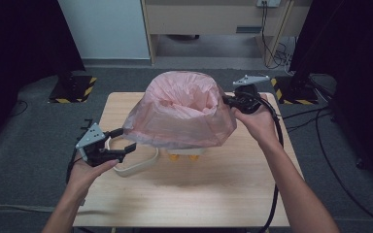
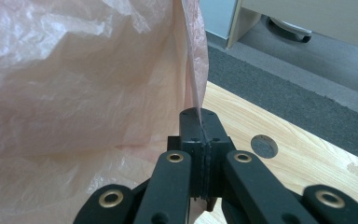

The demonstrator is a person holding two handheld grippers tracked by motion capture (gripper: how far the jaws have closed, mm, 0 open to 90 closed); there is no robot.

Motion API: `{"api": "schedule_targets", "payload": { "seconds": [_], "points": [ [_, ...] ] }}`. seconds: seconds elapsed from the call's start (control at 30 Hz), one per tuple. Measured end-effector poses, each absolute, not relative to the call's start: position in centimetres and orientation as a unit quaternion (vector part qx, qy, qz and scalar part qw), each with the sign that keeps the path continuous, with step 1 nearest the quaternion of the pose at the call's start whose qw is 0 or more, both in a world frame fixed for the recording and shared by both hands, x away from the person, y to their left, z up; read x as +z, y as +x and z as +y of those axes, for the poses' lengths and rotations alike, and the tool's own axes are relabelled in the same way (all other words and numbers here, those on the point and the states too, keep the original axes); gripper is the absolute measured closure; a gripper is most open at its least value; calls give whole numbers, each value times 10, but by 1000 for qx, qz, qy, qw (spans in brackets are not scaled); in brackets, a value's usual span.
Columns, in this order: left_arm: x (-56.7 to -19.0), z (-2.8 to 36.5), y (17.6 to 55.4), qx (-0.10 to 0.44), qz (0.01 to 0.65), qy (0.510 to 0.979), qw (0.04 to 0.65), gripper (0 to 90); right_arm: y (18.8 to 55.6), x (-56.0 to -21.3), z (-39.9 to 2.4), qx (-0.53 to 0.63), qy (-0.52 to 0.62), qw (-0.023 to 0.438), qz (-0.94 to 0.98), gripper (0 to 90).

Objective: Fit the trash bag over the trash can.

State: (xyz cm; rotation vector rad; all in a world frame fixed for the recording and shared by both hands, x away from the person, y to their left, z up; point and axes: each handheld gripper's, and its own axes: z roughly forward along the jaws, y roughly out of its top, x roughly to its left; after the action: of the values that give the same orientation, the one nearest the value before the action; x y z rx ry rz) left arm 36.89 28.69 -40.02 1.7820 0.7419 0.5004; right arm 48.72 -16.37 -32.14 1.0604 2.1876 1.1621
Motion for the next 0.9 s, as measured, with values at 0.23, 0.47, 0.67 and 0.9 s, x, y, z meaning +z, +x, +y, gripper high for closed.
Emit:
{"api": "schedule_targets", "payload": {
  "seconds": [0.23, 0.47, 0.67, 0.9],
  "points": [
    [-373, 303, 374, 240, 322, 743, 535, 257, 487, -321, -164, 422, 382, 222, 792, 900],
    [-360, 297, 419, 238, 337, 737, 536, 402, 487, -321, -165, 422, 382, 223, 791, 900],
    [-357, 283, 451, 229, 335, 743, 531, 487, 487, -320, -163, 423, 380, 223, 792, 900],
    [-364, 273, 468, 222, 336, 755, 517, 543, 488, -321, -162, 426, 381, 222, 790, 900]
  ]
}}
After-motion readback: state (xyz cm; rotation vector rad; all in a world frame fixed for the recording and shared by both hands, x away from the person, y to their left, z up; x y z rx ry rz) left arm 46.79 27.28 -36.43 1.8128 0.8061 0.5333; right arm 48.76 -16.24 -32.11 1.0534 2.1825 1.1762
